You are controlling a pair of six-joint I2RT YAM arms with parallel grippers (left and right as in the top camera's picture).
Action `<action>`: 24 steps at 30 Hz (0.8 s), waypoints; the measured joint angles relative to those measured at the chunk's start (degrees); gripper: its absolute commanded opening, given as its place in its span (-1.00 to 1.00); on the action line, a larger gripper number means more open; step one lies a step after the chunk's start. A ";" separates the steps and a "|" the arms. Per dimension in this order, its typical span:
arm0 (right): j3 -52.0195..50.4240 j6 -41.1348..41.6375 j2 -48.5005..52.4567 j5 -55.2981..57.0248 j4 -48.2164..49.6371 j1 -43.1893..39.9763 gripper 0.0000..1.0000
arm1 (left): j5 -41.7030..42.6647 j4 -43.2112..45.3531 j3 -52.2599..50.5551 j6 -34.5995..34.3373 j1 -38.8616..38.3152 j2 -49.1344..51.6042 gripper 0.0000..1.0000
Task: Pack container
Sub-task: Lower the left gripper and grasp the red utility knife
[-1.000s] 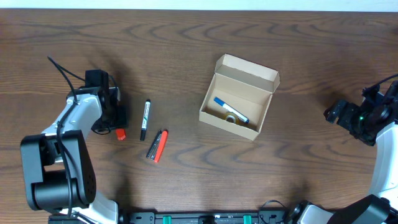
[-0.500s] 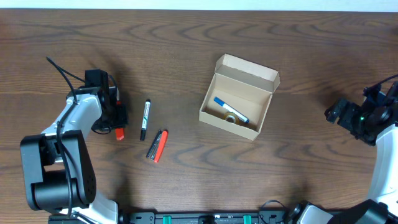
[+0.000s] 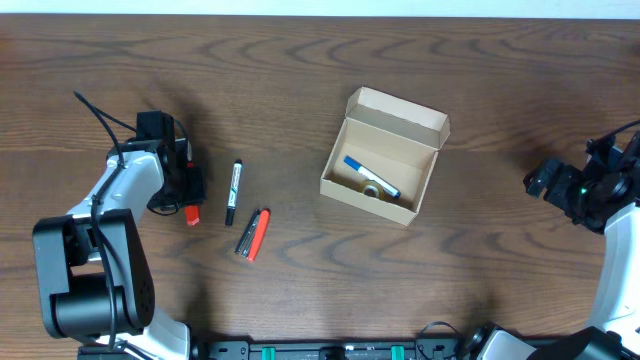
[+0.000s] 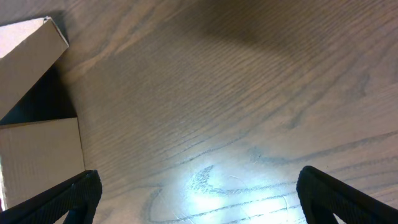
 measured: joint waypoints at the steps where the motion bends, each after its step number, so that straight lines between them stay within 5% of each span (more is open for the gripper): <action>1: 0.00 0.00 0.00 0.00 0.00 0.00 0.99 | 0.02 0.00 0.00 0.11 0.00 0.00 -0.14; 24: 0.00 0.00 0.00 0.00 0.02 0.00 0.98 | 0.00 2.29 -0.04 0.02 0.00 0.00 0.03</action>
